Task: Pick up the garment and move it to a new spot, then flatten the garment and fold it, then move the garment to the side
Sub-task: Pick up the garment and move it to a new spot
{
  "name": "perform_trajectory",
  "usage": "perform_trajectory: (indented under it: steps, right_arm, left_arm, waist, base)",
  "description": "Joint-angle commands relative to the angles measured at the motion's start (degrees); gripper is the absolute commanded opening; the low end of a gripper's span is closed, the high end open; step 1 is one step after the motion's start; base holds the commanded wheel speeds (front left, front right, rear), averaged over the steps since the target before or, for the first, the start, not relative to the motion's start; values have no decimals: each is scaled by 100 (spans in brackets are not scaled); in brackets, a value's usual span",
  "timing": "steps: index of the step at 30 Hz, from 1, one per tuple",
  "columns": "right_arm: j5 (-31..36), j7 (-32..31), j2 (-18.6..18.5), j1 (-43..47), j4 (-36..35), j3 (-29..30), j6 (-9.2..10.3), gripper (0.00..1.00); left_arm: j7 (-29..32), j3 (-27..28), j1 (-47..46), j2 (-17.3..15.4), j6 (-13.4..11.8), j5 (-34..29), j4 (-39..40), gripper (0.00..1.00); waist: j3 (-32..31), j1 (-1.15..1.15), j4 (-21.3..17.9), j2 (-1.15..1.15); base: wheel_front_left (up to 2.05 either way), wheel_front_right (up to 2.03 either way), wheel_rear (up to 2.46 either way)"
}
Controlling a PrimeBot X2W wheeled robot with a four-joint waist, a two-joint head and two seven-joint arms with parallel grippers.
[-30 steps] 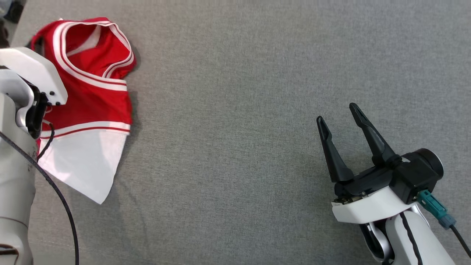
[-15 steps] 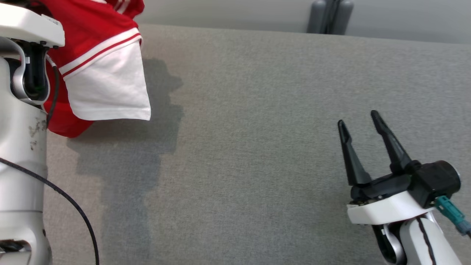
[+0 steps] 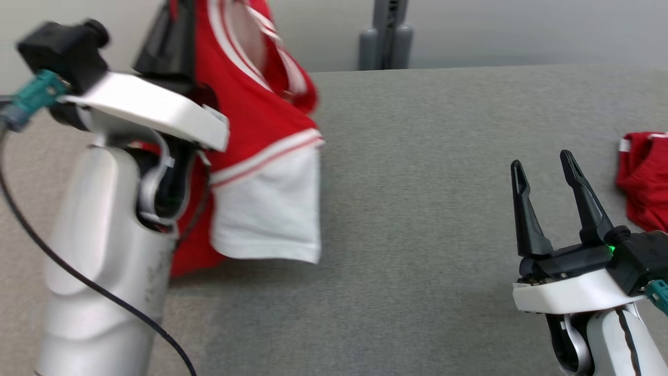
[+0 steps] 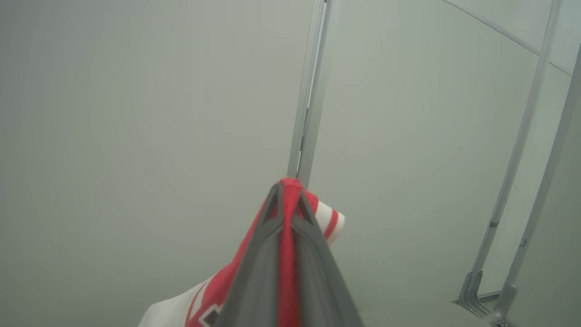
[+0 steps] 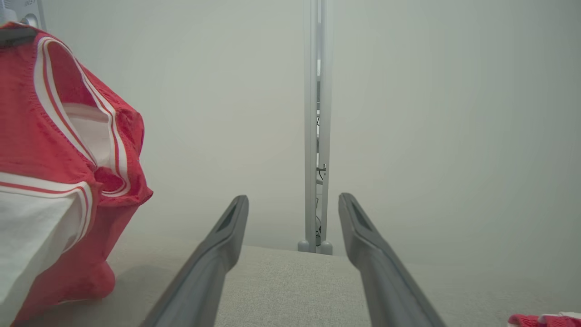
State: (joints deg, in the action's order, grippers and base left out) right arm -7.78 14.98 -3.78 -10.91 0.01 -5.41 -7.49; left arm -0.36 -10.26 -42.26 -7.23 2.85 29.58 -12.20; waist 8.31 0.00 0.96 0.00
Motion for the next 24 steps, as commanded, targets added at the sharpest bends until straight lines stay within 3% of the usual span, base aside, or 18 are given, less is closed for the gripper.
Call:
perform_trajectory:
  steps: [1,10,24]
  right_arm:
    - [-6,21,-4,18,-40,16,-2,100]
    - [78,21,43,-167,-154,179,-2,100]
    - [-155,21,88,-465,-88,508,-2,100]
  left_arm:
    - [97,-85,144,42,-50,61,162,0]
    - [188,-972,669,372,-245,181,233,0]
    - [-767,-3215,-160,417,-857,1178,-1379,0]
  waist:
    - [20,0,-232,0]
    - [290,0,-986,0]
    - [920,0,-1889,0]
  base:
    - [0,0,0]
    - [0,0,0]
    - [0,0,0]
